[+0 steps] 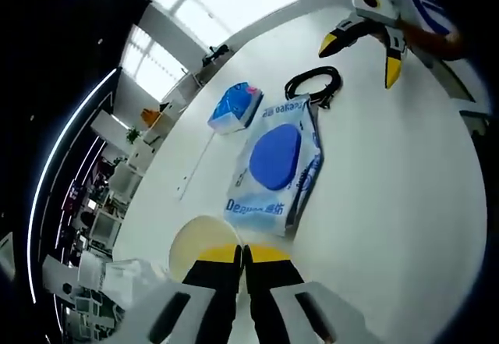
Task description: Arrange the tabletop items into an orderly group along one side of the table until the central work area is clear of visible clutter.
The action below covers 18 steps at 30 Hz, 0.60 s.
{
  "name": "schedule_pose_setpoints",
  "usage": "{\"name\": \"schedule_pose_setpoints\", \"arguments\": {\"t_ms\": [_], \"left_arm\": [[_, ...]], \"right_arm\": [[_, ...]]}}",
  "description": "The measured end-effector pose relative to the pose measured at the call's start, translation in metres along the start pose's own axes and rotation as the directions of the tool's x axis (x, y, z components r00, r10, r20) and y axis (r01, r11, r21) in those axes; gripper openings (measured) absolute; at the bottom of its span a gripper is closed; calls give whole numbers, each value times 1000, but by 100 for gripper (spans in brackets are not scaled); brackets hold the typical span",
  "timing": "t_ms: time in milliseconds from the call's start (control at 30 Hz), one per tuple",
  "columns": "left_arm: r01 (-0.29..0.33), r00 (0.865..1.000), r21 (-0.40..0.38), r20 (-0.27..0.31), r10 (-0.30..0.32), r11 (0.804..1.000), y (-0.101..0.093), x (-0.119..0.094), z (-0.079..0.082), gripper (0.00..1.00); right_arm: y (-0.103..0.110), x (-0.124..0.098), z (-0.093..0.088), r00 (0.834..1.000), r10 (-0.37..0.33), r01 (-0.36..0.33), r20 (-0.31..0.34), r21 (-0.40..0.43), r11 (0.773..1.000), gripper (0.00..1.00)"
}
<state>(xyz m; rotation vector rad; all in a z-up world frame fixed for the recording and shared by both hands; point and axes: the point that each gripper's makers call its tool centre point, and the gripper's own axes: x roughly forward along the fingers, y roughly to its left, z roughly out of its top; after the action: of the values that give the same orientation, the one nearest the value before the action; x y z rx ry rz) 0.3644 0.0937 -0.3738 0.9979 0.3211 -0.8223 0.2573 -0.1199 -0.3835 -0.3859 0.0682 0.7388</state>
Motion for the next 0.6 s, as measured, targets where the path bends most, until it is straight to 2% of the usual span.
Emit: {"name": "schedule_pose_setpoints", "arguments": {"t_ms": [133,433,533,600], "left_arm": [[25,1000,-12,16,-25,1000,4,2,5,1],[64,998,-18,9,-64,998,10,7,9,1],[75,997,-46,18,-74,996,14,9,11,1],[79,997,-58,21,-78,995,16,10,11,1]], "right_arm": [[-2,-2,-3,1000,-6,6,-4,7,1000,65],[-1,-5,-3,1000,-7,7,0,13,1000,65],[-1,-6,-4,1000,-9,9,-1,15,1000,66],[-3,-8,-4,1000,-20,20,3,51,999,69]]}}
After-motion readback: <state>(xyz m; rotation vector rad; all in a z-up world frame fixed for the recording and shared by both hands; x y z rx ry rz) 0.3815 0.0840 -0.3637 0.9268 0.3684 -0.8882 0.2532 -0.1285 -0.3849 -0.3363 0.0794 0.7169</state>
